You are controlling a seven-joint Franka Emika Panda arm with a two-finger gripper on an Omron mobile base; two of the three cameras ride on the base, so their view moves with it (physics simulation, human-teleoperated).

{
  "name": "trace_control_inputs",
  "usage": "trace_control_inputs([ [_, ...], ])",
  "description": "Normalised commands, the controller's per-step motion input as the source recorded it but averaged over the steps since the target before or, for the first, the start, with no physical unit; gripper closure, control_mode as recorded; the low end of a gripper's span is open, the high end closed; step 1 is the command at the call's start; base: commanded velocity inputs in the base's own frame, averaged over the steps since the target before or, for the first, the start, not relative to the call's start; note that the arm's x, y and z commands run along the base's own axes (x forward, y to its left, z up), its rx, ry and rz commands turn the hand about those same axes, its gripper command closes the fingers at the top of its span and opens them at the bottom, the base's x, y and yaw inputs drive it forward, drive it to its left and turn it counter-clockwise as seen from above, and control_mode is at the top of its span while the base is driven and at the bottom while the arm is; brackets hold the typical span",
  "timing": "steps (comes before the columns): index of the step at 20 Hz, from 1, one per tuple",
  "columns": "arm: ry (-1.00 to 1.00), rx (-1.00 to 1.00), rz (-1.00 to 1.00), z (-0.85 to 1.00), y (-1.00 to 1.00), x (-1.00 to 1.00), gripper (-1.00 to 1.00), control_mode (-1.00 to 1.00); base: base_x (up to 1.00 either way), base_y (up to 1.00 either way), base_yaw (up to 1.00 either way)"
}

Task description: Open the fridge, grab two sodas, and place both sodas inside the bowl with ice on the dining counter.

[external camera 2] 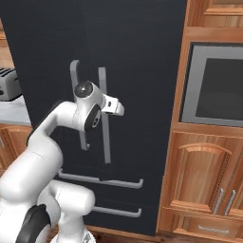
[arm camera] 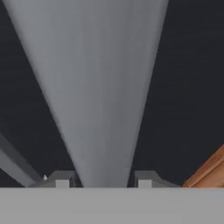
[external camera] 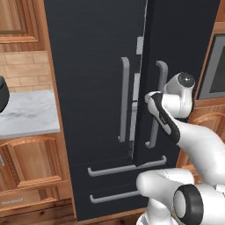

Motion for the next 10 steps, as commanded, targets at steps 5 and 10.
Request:
trace_control_inputs([
  [5,0.00,0.00,-0.02,0.01,-0.51,-1.00,1.00,-1.00,0.00,0.00,0.00],
  [10,0.03,-0.03,0.00,0.01,-0.19,-0.89,-1.00,-1.00,0.00,0.00,0.00],
])
